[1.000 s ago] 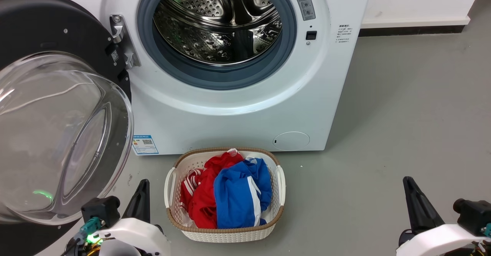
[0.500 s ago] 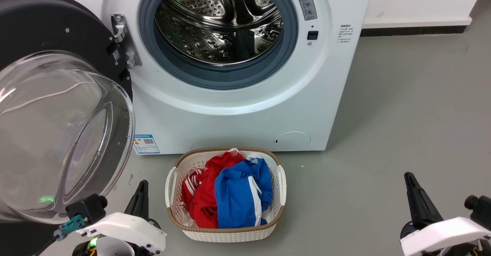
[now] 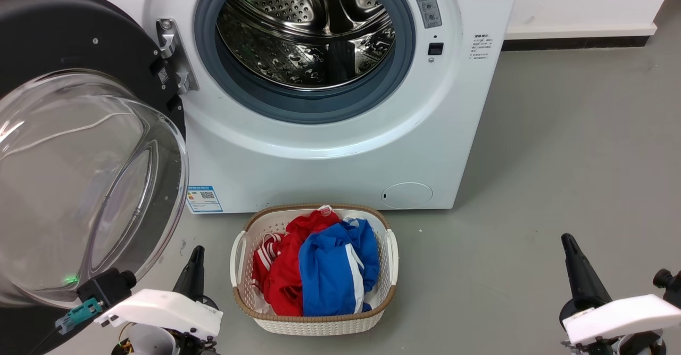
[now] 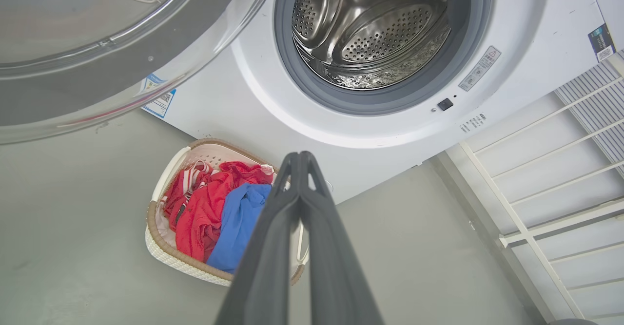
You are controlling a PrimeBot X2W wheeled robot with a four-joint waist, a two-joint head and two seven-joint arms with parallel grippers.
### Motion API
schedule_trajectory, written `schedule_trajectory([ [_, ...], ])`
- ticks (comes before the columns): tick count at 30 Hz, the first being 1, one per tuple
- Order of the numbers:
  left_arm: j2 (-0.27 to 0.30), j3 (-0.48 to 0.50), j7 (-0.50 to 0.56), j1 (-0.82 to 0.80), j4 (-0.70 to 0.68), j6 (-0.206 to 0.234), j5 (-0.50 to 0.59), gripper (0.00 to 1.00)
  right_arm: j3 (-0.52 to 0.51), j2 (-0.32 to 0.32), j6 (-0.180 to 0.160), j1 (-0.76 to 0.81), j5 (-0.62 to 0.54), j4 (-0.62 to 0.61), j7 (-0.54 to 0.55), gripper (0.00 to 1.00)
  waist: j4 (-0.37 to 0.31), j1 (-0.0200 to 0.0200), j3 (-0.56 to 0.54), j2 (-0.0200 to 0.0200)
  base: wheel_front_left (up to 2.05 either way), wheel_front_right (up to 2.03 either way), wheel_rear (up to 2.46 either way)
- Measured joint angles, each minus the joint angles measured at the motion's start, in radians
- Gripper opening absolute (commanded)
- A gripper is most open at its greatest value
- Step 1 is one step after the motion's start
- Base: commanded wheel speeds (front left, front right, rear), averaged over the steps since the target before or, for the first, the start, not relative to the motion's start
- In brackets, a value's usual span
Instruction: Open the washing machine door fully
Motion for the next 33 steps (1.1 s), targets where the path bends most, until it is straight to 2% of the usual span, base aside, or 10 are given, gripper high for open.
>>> schedule_trajectory([
  [33, -0.085, 0.136, 0.084, -0.016, 0.017, -0.101, -0.312, 0.0, -0.019, 0.009, 0.0, -0.057, 0.406, 0.063, 0.047, 0.0, 0.01, 0.0001, 0.002, 0.0, 0.0, 0.0, 0.0],
])
